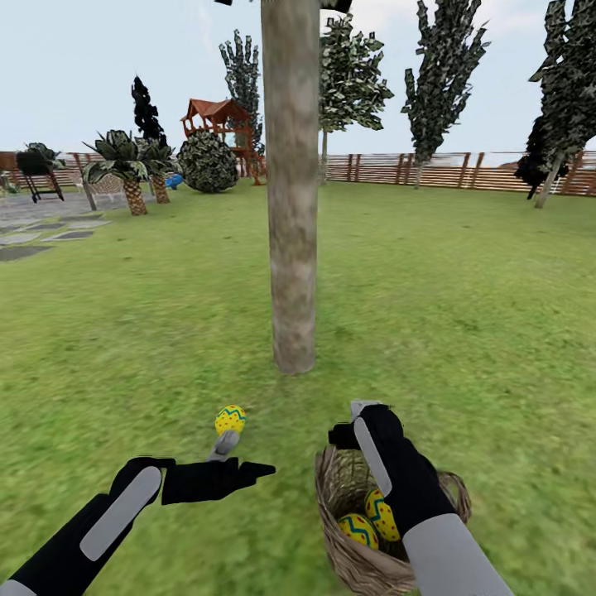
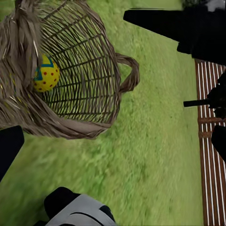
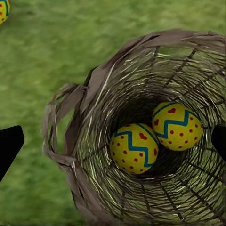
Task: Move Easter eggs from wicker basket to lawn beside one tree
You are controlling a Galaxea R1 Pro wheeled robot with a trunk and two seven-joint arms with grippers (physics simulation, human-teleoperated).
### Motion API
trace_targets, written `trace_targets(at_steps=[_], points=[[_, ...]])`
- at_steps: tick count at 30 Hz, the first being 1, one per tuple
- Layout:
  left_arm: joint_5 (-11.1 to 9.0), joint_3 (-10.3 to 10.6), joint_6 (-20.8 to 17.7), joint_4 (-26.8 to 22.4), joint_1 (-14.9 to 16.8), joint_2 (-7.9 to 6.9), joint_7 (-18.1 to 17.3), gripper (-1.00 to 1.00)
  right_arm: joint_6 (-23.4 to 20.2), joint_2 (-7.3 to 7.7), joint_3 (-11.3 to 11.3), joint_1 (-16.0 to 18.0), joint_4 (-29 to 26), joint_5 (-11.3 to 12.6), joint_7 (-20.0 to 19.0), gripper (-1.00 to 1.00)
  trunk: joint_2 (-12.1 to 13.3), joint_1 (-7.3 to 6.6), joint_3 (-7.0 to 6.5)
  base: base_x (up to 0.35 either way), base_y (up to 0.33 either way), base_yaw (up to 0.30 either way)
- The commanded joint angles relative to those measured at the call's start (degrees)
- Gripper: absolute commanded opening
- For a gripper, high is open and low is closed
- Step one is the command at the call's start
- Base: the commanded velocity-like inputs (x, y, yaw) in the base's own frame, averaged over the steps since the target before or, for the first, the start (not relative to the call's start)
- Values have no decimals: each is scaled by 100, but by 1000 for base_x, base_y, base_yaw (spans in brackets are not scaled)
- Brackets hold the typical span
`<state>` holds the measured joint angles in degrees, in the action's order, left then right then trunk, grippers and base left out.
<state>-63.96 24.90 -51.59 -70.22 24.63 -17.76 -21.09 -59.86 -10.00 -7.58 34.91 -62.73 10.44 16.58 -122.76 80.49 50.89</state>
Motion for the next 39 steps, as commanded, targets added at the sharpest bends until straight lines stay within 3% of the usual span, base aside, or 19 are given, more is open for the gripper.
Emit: trace_targets(at_steps=[1, 5, 8, 17, 23, 39], points=[[9, 9, -9, 13, 7, -2, -23, 100, -14, 0, -29, 2, 129, 49, 57, 100, -2, -2, 5, -71, -299, 270], [6, 14, -9, 23, 7, 0, -23, 100, -14, 0, -41, 6, 504, 39, 50, 100, -2, -2, 5, -38, -204, 176], [13, 20, -9, 14, 7, 14, -25, 100, -14, 265, -27, 7, 559, 53, 33, 100, -2, -2, 5, -5, -52, 35], [15, 29, -9, 25, 7, 43, -19, 100, 98, 490, -23, 7, 706, 45, 45, 100, -2, -2, 5, -1, -259, 4], [-1, 26, -9, 34, 7, 41, -21, 100, 879, 504, -69, 7, 1572, 60, 14, 100, -2, -2, 5, 0, -253, 0], [8, 64, 8, 56, 7, 68, 18, 100, 1177, 504, -69, -37, 2154, 81, -23, 100, -2, -2, 5, 0, -12, 218]])
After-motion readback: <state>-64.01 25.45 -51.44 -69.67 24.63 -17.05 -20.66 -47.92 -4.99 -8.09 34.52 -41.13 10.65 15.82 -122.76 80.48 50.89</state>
